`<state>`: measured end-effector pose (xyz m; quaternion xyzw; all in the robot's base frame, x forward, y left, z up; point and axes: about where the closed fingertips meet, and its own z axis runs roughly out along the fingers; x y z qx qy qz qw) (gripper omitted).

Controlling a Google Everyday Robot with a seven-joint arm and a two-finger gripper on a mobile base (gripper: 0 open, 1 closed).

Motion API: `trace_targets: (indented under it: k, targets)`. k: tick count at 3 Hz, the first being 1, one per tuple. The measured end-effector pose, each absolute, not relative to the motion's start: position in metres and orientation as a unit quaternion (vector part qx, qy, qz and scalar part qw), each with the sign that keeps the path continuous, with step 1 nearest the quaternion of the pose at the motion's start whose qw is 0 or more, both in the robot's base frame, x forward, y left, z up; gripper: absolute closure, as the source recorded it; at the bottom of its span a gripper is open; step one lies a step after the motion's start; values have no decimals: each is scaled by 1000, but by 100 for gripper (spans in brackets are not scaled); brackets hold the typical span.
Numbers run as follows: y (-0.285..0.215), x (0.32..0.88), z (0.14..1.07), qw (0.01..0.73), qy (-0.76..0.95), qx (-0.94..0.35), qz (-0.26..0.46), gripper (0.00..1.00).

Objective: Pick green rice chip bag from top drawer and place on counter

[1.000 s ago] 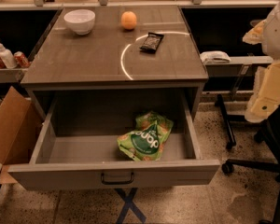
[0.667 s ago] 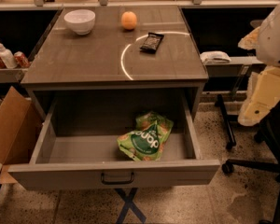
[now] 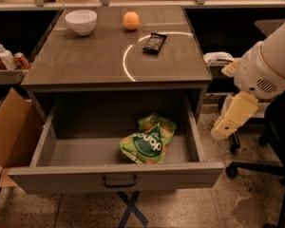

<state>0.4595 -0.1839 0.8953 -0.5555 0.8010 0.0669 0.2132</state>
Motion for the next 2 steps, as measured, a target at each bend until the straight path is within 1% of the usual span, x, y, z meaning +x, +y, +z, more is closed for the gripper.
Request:
trace_targets:
  k: [1,2]
  targets:
    - [-184,460,895,213,801,-555,67,0]
    - [-169,464,880,220,795,-556,99,0]
